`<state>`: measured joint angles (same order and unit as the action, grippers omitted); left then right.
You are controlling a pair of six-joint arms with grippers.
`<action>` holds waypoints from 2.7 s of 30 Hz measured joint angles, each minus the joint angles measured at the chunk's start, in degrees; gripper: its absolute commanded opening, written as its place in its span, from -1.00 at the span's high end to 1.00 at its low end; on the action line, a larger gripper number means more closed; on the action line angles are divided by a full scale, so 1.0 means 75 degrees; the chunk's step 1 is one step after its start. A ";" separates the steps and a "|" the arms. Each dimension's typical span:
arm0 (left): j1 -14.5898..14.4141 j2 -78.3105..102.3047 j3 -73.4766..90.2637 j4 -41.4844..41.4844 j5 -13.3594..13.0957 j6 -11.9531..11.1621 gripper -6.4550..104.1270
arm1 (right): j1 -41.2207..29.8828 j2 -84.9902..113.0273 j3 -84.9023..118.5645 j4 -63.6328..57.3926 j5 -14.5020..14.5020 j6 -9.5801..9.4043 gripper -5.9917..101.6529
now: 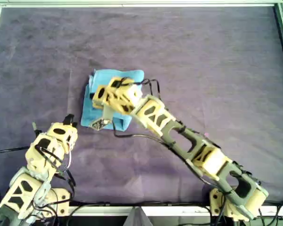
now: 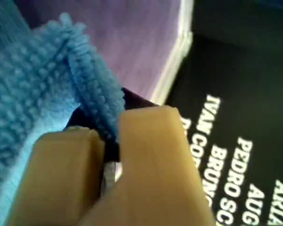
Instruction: Fold a cloth
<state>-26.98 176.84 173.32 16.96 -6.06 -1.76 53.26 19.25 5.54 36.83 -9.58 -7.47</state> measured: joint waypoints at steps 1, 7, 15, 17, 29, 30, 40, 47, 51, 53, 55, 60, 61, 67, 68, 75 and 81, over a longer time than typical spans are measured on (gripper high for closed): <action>0.0000 0.0000 0.0000 0.0000 0.0000 0.0000 -0.71 | 0.0012 -0.0188 -0.0117 0.0000 0.0000 0.0000 0.80; 0.0000 0.0000 0.0000 0.0000 0.0000 0.0000 -0.71 | 0.0012 -0.0785 -0.0598 0.0000 0.0000 0.0047 0.21; 0.0000 0.0000 0.0000 0.0000 0.0000 0.0000 -0.71 | -0.0047 -0.0785 -0.0668 0.0035 0.0000 0.0047 0.06; 0.0000 0.0000 0.0000 0.0000 0.0000 0.0000 -0.71 | -0.0082 -0.0773 -0.0668 0.0082 0.0000 0.0047 0.07; 0.0000 0.0000 0.0000 0.0000 0.0000 0.0000 -0.71 | -0.0176 0.1020 -0.0691 0.5660 -0.0047 0.0105 0.91; 0.0000 0.0000 0.0000 0.0000 0.0000 0.0000 -0.71 | -0.0176 0.1066 -0.0691 0.6223 -0.0047 0.0117 0.87; 0.1617 0.0000 0.0000 0.0000 -0.0797 0.0000 -0.71 | -0.1535 0.3645 -0.0691 0.7301 -0.0047 0.0094 0.85; 0.1898 0.0000 0.0000 0.0012 -0.0891 0.0000 -0.71 | -0.3023 0.6047 -0.0293 0.7348 0.0000 0.0082 0.85; 0.1898 0.0000 0.0000 0.0023 -0.0891 0.0000 -0.71 | -0.3844 0.7242 0.1078 0.7348 -0.0023 0.0082 0.85; 0.1898 0.0000 0.0000 0.0023 -0.0879 0.0000 -0.71 | -0.4207 0.7770 0.2133 0.7348 -0.0023 0.0082 0.85; 0.1898 0.0000 0.0000 0.0023 -0.0867 -0.0012 -0.71 | -0.4617 0.8344 0.3363 0.7348 -0.0023 0.0082 0.85; 0.1922 0.0000 0.0000 0.0023 -0.0891 -0.0035 -0.71 | -0.5004 0.9949 0.6996 0.6867 -0.0023 0.0023 0.84; 0.1945 0.0000 0.0000 0.0023 -0.0891 -0.0035 -0.71 | -0.5109 1.0430 0.7676 0.6586 -0.0023 0.0012 0.84; 0.1957 0.0000 0.0000 0.0023 -0.0891 -0.0012 -0.72 | -0.6129 1.4578 1.1965 0.3914 -0.0023 0.0000 0.84; 0.1957 0.0000 0.0000 0.0023 -0.0891 -0.0012 -0.72 | -0.6164 1.5316 1.2762 0.3387 -0.0023 0.0000 0.84; 0.1969 0.0000 0.0000 0.0023 -0.0891 -0.0012 -0.71 | -0.6949 1.9207 1.8070 0.0480 -0.0070 0.0000 0.85; 0.1969 0.0000 0.0000 0.0023 -0.0891 -0.0012 -0.71 | -0.7078 2.0777 2.0965 -0.1160 0.0047 0.0000 0.85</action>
<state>-12.22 176.84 173.32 17.14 -12.74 -1.85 0.18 175.08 162.77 28.12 -9.23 -7.47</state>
